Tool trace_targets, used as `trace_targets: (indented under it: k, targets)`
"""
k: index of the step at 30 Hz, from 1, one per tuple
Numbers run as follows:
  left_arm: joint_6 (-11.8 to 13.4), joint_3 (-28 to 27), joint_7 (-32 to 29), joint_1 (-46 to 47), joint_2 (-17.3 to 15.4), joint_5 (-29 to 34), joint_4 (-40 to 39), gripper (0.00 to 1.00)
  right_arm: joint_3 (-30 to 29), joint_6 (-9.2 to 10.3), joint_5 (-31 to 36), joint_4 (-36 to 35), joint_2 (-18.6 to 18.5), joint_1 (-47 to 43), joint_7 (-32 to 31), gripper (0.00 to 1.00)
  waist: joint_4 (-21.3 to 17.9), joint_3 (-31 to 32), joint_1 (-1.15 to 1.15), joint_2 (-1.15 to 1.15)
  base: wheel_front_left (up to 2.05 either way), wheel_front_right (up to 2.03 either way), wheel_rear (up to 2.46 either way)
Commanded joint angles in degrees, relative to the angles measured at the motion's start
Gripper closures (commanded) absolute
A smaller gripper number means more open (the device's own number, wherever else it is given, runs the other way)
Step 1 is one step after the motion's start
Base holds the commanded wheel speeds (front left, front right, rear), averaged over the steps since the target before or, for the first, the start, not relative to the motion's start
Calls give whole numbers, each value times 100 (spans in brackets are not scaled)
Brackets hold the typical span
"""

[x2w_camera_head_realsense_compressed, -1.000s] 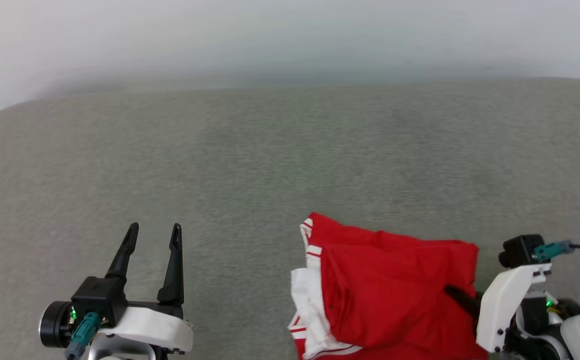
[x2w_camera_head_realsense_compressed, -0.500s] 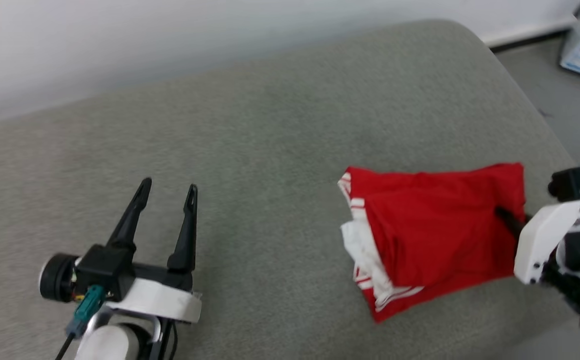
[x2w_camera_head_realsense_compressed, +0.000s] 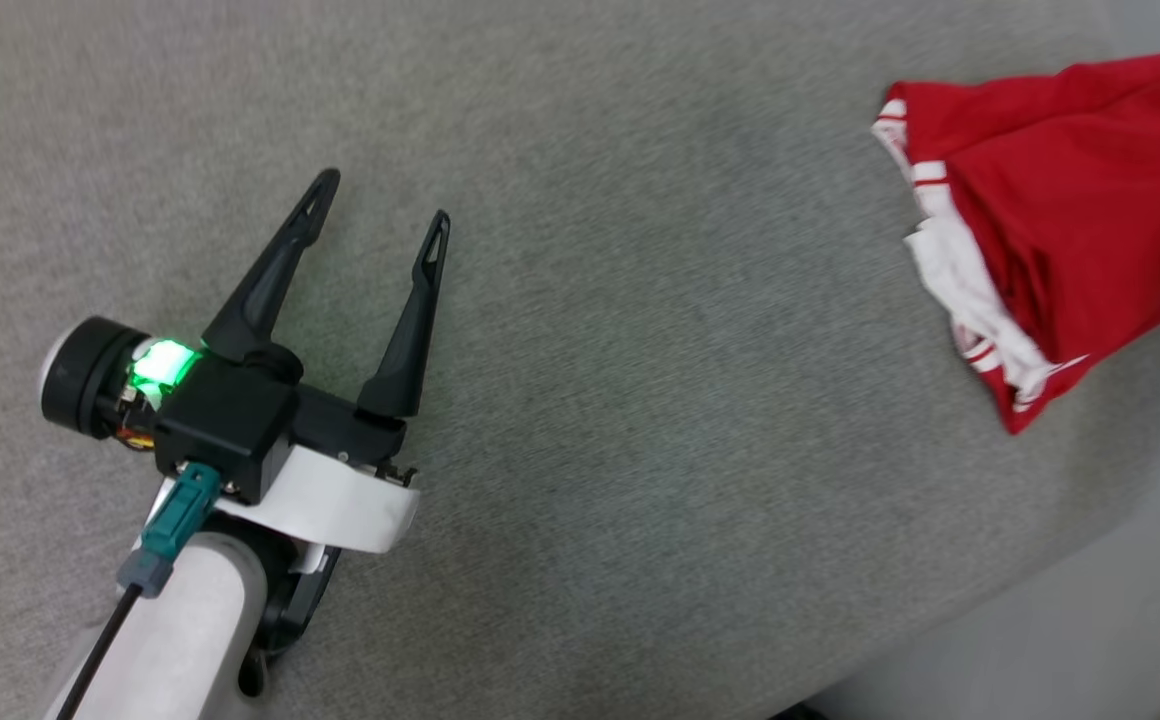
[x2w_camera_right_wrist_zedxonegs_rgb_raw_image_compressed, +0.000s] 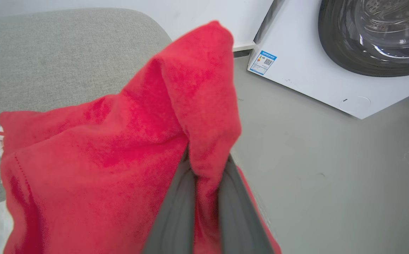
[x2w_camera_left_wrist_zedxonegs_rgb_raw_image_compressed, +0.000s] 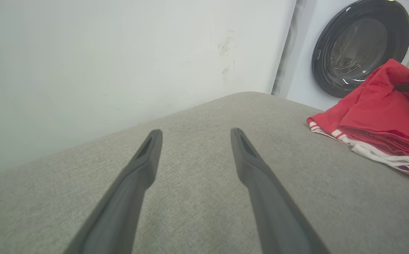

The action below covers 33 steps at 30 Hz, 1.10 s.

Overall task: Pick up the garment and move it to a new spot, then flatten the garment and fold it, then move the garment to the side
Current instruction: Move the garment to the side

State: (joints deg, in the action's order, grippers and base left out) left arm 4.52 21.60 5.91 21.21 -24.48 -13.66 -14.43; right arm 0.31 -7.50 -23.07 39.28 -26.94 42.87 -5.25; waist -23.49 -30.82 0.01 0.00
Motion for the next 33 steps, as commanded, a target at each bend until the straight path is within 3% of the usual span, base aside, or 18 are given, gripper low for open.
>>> trace_targets:
  k: [1, 8, 9, 10, 11, 22, 33]
  targets:
    - [-31, 15, -53, 123, -33, 43, -64, 0, -83, 3, 4, 128, 71, 171, 158, 100, 151, -359, -1, 0, 0, 0, 0]
    - [-38, 74, -150, 237, -64, 80, -162, 0, -437, 2, 327, 961, 327, 427, 708, 100, 288, -527, -1, 0, 0, 0, 0]
    - [-34, 86, -150, 236, -53, 78, -167, 0, -489, 2, 343, 1025, 335, 453, 826, 81, 302, -523, -1, 0, 0, 0, 0]
    - [-31, 99, -164, 241, -36, 60, -168, 0, -569, 3, 330, 1109, 349, 488, 926, 11, 315, -526, -1, 0, 0, 0, 0]
    - [-30, 105, -166, 260, -27, 42, -164, 0, -600, 3, 354, 1210, 367, 493, 971, 0, 324, -527, -1, 0, 0, 0, 0]
    - [89, 173, 193, -49, 252, -185, 168, 0, -853, 3, 775, 1408, 346, 293, 1813, 0, 464, 233, -1, 0, 0, 0, 0]
    - [372, 83, 600, -757, 571, -548, 650, 0, -742, 3, 814, -23, 546, -1015, 1932, 0, 922, 1431, -1, 0, 0, 0, 0]
